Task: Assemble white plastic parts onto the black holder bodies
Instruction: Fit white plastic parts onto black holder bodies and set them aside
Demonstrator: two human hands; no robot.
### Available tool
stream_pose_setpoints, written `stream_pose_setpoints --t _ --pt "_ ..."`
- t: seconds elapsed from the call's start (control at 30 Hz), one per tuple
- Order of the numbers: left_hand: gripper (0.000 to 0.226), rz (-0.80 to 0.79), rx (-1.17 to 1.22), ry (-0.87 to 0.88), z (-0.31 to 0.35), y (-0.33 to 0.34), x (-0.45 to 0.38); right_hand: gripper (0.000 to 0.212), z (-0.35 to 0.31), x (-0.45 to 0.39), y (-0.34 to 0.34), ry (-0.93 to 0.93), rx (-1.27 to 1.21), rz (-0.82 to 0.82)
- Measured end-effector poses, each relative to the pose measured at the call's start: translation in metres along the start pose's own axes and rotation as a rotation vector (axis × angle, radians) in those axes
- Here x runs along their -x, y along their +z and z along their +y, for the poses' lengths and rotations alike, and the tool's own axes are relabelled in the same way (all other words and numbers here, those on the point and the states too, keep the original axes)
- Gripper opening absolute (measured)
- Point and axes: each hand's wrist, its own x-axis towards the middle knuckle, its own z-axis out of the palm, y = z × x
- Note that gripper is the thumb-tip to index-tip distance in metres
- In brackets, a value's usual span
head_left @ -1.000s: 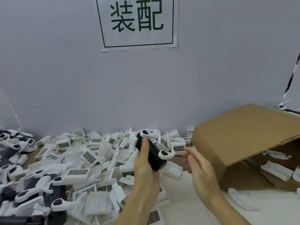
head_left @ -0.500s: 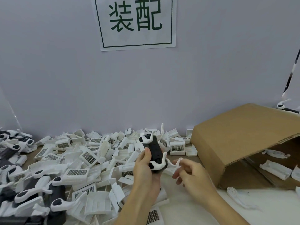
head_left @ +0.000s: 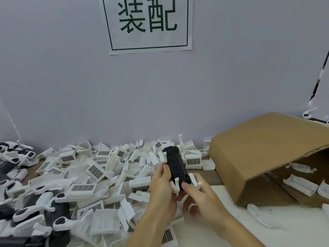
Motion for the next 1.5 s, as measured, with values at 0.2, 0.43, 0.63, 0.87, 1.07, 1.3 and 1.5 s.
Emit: stream_pose_setpoints --t 0.2,0.43,0.63,0.87,1.07,1.3,1.5 --pt "0.031 -0.024 -0.116 0.050 -0.003 0.003 0.002 0.012 0.002 -0.003 0.001 0.031 -0.049 0.060" --pt "0.033 -0.027 -0.085 0.042 -0.007 0.000 -0.002 0.011 0.004 -0.004 0.002 0.008 -0.089 0.051" --pt "0.034 -0.019 -0.060 0.035 -0.008 0.000 -0.003 0.011 0.004 -0.004 0.002 -0.010 -0.067 0.043" --pt "0.037 0.004 -0.012 0.022 -0.011 -0.002 -0.007 0.013 0.004 -0.002 0.001 -0.030 -0.023 0.025" --pt "0.034 -0.021 -0.060 0.036 -0.012 -0.002 -0.008 0.017 0.005 -0.003 0.002 -0.015 -0.001 0.025" --pt "0.034 -0.012 -0.025 0.017 -0.010 -0.002 -0.008 0.013 0.006 -0.004 0.003 -0.012 0.026 0.041" --pt "0.034 -0.010 -0.040 0.021 -0.009 -0.002 -0.006 0.011 0.004 -0.002 0.002 -0.010 -0.026 0.027"
